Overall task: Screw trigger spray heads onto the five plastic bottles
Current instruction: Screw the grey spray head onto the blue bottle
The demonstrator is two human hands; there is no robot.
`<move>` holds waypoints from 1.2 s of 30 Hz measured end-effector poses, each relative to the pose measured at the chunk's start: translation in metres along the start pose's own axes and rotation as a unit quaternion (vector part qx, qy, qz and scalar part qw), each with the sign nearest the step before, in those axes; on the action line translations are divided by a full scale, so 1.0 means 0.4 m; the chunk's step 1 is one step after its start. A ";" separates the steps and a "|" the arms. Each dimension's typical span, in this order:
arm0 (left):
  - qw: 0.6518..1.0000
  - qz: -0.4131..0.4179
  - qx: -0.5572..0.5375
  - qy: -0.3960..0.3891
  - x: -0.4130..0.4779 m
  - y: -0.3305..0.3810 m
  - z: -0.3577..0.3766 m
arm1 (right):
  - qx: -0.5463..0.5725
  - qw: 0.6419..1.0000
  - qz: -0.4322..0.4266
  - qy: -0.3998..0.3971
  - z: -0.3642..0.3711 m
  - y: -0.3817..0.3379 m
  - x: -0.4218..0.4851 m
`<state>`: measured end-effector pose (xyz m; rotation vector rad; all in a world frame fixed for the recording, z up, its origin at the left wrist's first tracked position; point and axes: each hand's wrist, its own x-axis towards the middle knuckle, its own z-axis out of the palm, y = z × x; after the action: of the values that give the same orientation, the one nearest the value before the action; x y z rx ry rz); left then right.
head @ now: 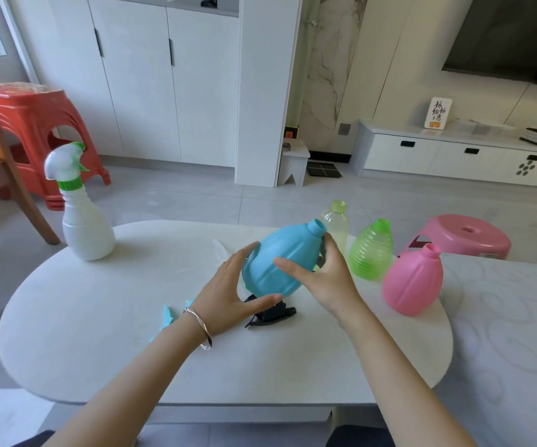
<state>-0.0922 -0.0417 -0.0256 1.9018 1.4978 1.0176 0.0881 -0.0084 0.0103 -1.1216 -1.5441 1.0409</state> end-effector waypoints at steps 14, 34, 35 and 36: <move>0.986 -0.059 -0.013 0.154 -0.056 -0.109 -0.208 | -0.027 0.988 0.026 -0.151 0.101 0.037 -0.004; 0.969 -0.148 0.013 0.199 -0.262 -0.229 -0.414 | -0.365 0.852 -0.188 -0.326 0.367 0.127 -0.052; 0.968 -0.146 0.010 0.202 -0.265 -0.229 -0.417 | -0.358 0.856 -0.196 -0.318 0.368 0.129 -0.052; 0.968 -0.144 0.006 0.206 -0.266 -0.229 -0.420 | -0.352 0.859 -0.200 -0.313 0.368 0.130 -0.051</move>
<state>-0.2929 -0.1297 -0.0231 1.4755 1.9459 1.3171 -0.0426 -0.0325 -0.0743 -0.8654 -2.6950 0.5607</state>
